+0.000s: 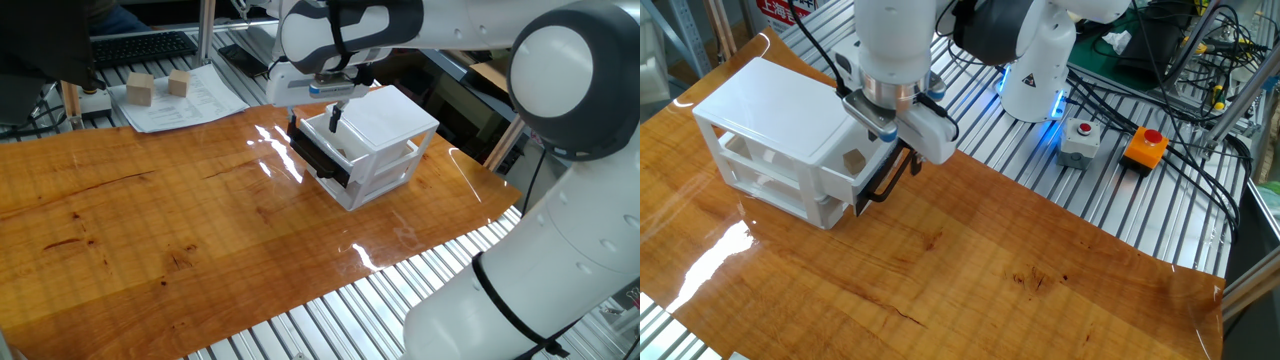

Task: Put things in the drawer

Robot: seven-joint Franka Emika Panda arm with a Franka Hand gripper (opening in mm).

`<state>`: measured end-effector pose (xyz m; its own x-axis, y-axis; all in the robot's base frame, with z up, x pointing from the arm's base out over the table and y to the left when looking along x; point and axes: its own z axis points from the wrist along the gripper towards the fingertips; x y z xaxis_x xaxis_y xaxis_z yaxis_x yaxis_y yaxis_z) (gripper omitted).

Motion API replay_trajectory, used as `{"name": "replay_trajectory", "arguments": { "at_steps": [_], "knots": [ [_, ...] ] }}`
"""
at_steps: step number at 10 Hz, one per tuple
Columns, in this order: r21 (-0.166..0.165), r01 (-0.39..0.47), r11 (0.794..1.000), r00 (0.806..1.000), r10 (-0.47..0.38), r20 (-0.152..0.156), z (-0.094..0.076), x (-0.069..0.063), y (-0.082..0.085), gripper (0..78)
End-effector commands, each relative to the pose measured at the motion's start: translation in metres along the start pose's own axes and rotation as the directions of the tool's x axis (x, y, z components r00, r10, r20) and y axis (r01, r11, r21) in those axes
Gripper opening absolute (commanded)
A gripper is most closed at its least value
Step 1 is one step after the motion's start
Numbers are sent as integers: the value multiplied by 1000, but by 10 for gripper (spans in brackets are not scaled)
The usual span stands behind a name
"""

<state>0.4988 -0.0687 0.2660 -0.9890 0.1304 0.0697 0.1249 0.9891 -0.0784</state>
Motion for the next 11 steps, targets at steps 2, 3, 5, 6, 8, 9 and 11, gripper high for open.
{"name": "replay_trajectory", "arguments": {
  "at_steps": [2, 3, 5, 6, 8, 9, 11],
  "knots": [
    [-4, 85, 996, 996, -85, -16, -1, -1, 0, 775],
    [-15, 91, 996, 996, -92, -18, -1, -1, 0, 775],
    [-20, 82, 996, 996, -83, -19, 0, 0, 7, 775],
    [-18, 65, 998, 998, -65, -19, 2, 2, 16, 775],
    [-17, 34, 999, 999, -35, -16, 6, 4, 33, 775],
    [-21, 32, 999, 999, -32, -16, 7, 4, 36, 775],
    [-35, 19, 999, 1000, -20, -10, 15, 2, 47, 775]
  ]
}}
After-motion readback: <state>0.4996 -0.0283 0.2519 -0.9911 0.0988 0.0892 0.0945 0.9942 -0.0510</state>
